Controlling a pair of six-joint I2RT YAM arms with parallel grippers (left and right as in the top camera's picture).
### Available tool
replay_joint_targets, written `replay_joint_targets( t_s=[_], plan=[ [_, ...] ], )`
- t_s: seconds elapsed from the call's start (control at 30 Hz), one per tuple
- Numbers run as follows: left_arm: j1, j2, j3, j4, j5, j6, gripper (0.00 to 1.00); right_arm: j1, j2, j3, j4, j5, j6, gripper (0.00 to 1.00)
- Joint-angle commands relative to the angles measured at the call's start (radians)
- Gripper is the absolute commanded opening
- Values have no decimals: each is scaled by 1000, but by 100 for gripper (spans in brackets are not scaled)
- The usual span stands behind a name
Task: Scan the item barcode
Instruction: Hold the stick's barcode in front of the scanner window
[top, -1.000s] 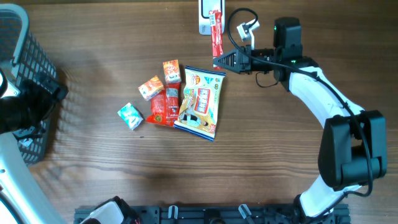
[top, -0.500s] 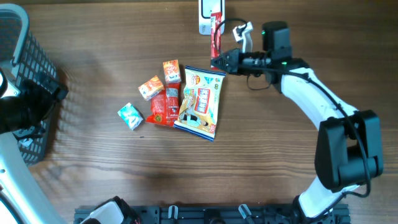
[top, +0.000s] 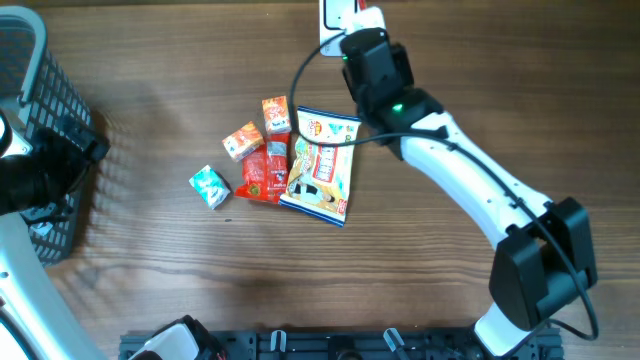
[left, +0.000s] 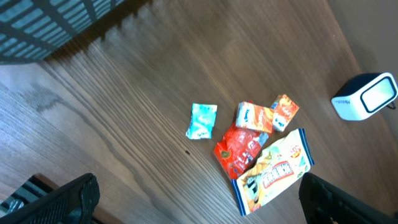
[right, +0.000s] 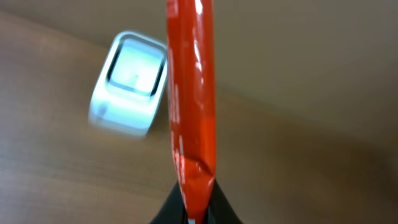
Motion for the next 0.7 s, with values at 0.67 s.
replay_joint_targets(
  t_s=[0.67],
  plan=[
    [5,0,1,0,-2,5,100,-18,491,23,836,137,-1246,4]
  ],
)
